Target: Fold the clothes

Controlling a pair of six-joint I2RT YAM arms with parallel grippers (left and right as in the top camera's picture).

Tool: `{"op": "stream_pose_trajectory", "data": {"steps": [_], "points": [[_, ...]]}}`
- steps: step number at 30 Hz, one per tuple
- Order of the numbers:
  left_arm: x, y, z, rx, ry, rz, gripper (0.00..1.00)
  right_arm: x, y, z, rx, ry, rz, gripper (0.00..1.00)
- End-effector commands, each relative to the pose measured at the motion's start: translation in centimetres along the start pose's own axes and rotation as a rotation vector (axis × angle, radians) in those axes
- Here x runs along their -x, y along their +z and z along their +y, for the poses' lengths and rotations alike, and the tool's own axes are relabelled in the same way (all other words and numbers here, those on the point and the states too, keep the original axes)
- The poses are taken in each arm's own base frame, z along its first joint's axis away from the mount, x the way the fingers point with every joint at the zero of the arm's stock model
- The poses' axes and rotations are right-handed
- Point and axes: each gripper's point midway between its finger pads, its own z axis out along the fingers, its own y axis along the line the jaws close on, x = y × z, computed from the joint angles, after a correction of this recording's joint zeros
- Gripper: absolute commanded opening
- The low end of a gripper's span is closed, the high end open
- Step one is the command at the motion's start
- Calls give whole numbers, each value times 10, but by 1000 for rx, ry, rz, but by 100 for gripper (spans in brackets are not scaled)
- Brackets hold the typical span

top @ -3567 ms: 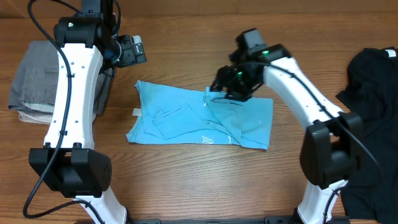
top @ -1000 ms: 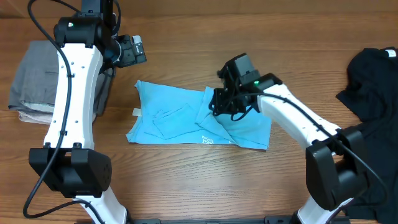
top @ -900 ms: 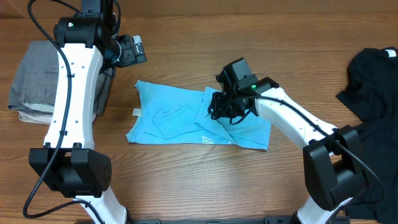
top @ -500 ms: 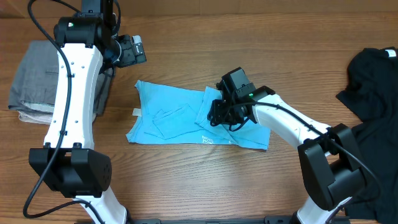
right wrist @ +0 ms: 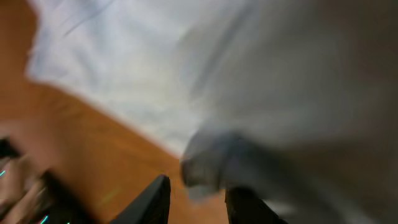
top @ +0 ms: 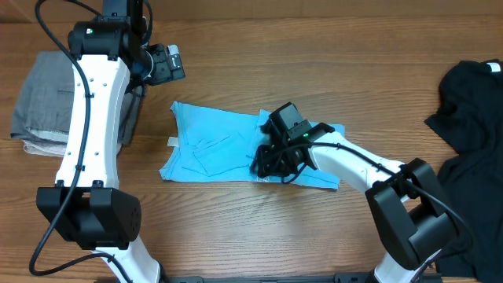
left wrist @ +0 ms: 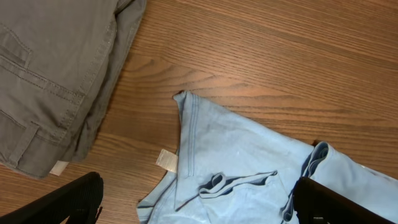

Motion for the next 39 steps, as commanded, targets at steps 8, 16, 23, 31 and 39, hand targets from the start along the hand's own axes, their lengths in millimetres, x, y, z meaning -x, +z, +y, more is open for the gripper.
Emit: {"op": "stream_pose_trajectory", "data": {"steps": [8, 16, 23, 31, 39], "points": [[-1, 1, 2, 11, -10, 3, 100, 3, -66, 25, 132, -59, 24, 39], [-1, 1, 2, 11, -10, 3, 100, 26, -131, -54, -119, 105, -136, 39], [-1, 1, 2, 11, -10, 3, 100, 27, -145, -107, -427, 181, -196, 41], [-1, 1, 2, 11, -10, 3, 100, 14, -158, -156, -551, 367, -219, 58], [-1, 1, 2, 11, -10, 3, 100, 11, -132, -177, -464, 347, -240, 58]]}}
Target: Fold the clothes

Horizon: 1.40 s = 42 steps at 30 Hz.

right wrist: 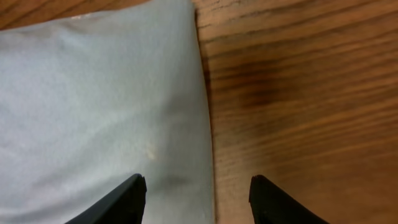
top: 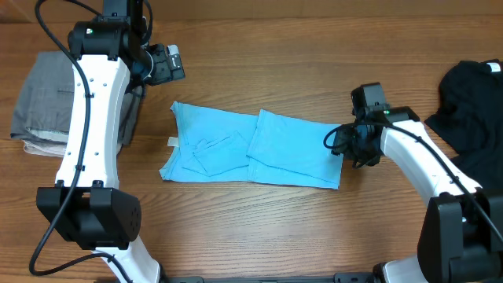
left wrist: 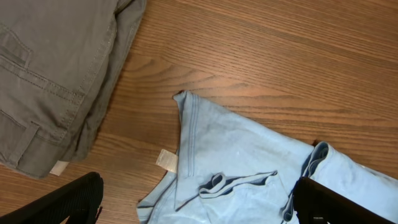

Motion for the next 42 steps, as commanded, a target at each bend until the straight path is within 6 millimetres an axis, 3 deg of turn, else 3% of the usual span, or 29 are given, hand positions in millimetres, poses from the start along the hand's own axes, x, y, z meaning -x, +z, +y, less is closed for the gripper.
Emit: {"op": "stream_pose_trajectory", "data": {"steps": [1, 17, 19, 21, 22, 24, 29, 34, 37, 40, 42], "points": [[-1, 1, 2, 11, -10, 3, 100, -6, 11, 8, 76, -42, 6, 58], [-1, 1, 2, 11, -10, 3, 100, -10, 46, 5, 127, -15, -87, 57], [-1, 1, 2, 11, -10, 3, 100, -12, 48, 5, 128, -2, -85, 46], [-1, 1, 2, 11, -10, 3, 100, -11, 47, 5, 129, -2, -87, 20], [-1, 1, 2, 11, -10, 3, 100, -10, 47, 5, 130, -2, -91, 12], [-1, 1, 2, 11, -10, 3, 100, -6, 44, 3, 129, 9, -94, 4], [-1, 1, 2, 11, -10, 3, 100, 15, 23, -28, 92, 116, -75, 4], [-1, 1, 2, 11, -10, 3, 100, 44, -17, -80, 52, 218, -69, 4], [-1, 1, 2, 11, -10, 3, 100, 54, -38, -100, 44, 264, -74, 4], [-1, 1, 2, 11, -10, 3, 100, 64, -63, -113, 47, 311, -82, 4], [-1, 1, 2, 11, -9, 3, 100, 70, -80, -111, 57, 316, -87, 4]]}}
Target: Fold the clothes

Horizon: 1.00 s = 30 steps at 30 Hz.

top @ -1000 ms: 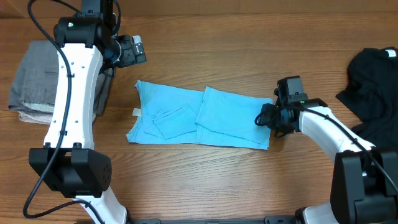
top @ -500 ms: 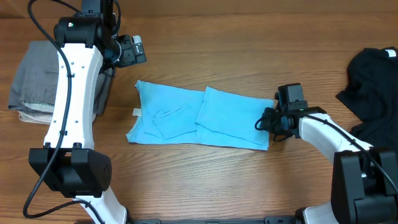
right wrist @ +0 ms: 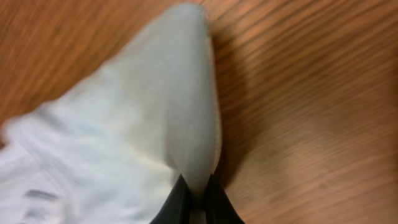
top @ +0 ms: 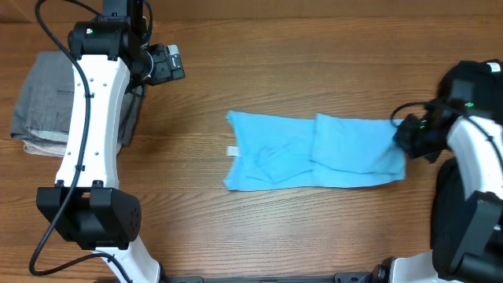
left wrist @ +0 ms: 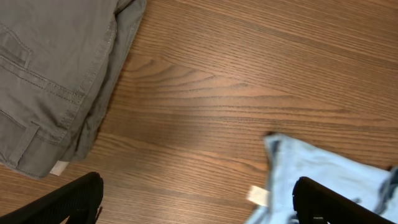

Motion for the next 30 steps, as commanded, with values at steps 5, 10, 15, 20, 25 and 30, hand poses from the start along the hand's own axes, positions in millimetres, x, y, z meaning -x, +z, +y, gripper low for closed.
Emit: {"op": "stream_pose_trajectory", "data": {"steps": [5, 10, 15, 20, 25, 30], "points": [[-1, 1, 2, 11, -10, 3, 100, 19, -66, 54, 148, -86, -53, 4], [-1, 1, 2, 11, -9, 3, 100, -13, -96, 121, 294, -234, -7, 4], [-1, 1, 2, 11, -10, 3, 100, -57, -97, 175, 368, -395, 48, 4], [-1, 1, 2, 11, -10, 3, 100, -94, -91, 207, 346, -494, 56, 4], [-1, 1, 2, 11, -10, 3, 100, -121, -77, 222, 283, -569, 51, 4], [-1, 1, 2, 11, -10, 3, 100, -140, -52, 250, 313, -582, 58, 4]]}}
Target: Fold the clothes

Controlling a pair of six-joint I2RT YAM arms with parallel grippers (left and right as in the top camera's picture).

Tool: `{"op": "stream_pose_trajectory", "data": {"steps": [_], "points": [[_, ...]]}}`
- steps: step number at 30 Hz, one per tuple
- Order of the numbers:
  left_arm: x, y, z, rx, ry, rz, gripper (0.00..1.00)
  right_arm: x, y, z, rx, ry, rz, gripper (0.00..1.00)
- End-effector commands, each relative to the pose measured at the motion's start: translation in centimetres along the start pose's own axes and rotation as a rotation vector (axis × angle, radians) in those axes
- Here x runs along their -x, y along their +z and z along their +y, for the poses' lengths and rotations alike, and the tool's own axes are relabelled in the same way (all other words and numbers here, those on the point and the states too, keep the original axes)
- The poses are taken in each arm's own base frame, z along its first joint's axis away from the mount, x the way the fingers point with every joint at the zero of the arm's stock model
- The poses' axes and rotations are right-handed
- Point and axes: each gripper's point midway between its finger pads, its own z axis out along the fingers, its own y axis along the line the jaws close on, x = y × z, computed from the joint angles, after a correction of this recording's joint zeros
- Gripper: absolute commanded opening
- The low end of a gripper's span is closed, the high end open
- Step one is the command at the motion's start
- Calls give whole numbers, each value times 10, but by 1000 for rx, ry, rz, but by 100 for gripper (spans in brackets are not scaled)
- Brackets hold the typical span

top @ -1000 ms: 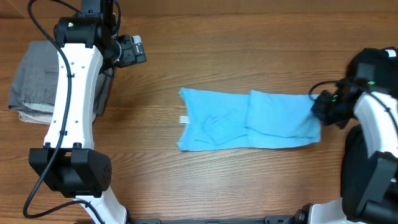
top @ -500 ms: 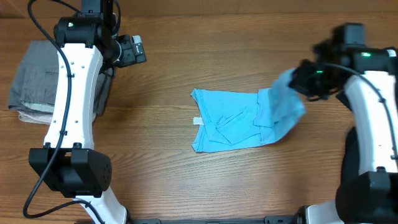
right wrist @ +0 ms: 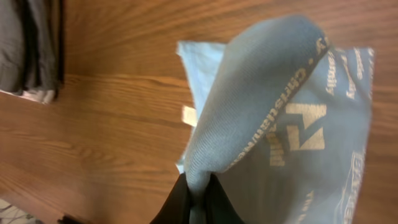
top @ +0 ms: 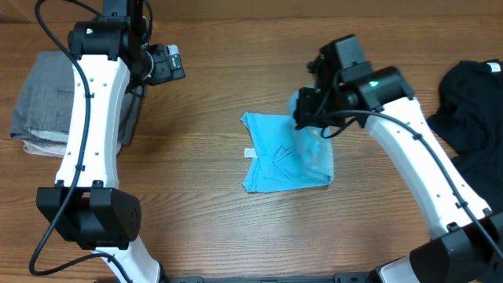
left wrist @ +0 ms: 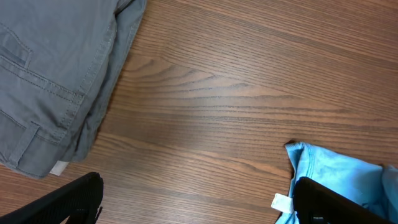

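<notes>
A light blue T-shirt (top: 284,157) lies bunched at the table's middle, its right end lifted and carried back over the rest. My right gripper (top: 305,110) is shut on that raised end (right wrist: 261,81), whose underside shows cream lettering. The shirt's collar corner and white tag (left wrist: 281,201) show at the lower right of the left wrist view. My left gripper (top: 161,64) hangs open high at the back left, nothing between its fingers (left wrist: 68,200).
Folded grey trousers (top: 49,98) lie at the left edge of the table. A heap of black clothes (top: 471,102) sits at the right edge. Bare wood shows in front of and behind the shirt.
My right gripper, then near the right edge holding the shirt stretched out, is now over the table's middle with that end raised and brought leftward over the shirt. The left arm has not moved.
First my right gripper was on the shirt's middle, the shirt lying left of centre. Then it stood open at the shirt's right edge. Later it was shut on that edge, the shirt shifted toward the right. Now that end is lifted back over the shirt.
</notes>
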Motion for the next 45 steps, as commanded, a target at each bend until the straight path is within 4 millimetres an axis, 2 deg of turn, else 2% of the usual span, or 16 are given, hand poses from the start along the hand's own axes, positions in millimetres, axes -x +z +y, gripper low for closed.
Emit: {"op": "stream_pose_trajectory", "data": {"steps": [1, 7, 10, 11, 14, 15, 19, 21, 23, 25, 27, 28, 32, 36, 42, 45], "points": [[-1, 1, 2, 11, -10, 3, 100, -4, 31, 7, -17, 30, 26, 4], [-1, 1, 2, 11, -10, 3, 100, -7, 78, 21, -13, -3, 69, 9], [-1, 1, 2, 11, -10, 3, 100, -9, 98, 34, 17, 1, 81, 13], [-1, 1, 2, 11, -10, 3, 100, -10, 102, 40, 35, -10, 81, 18], [-1, 1, 2, 11, -10, 3, 100, -9, 103, 45, 46, -28, 76, 50], [-1, 1, 2, 11, -10, 3, 100, -10, 102, 48, 57, -46, 78, 57], [-1, 1, 2, 11, -10, 3, 100, -8, 85, 50, 148, -95, 116, 64], [-1, 1, 2, 11, -10, 3, 100, -8, 78, 44, 174, -57, 144, 64], [-1, 1, 2, 11, -10, 3, 100, -12, 73, 33, 174, -10, 183, 57], [-1, 1, 2, 11, -10, 3, 100, -18, 70, 20, 148, 16, 219, 41], [-1, 1, 2, 11, -10, 3, 100, -25, 71, 12, 133, 23, 245, 14], [-1, 1, 2, 11, -10, 3, 100, -26, 71, 10, 131, 28, 252, 4], [-1, 1, 2, 11, -10, 3, 100, -38, 80, 5, 120, 34, 280, 4], [-1, 1, 2, 11, -10, 3, 100, -53, 98, -2, 125, 48, 306, 4], [-1, 1, 2, 11, -10, 3, 100, -84, 128, 2, 295, 85, 358, 4], [-1, 1, 2, 11, -10, 3, 100, -99, 143, -9, 298, 111, 362, 4]]}}
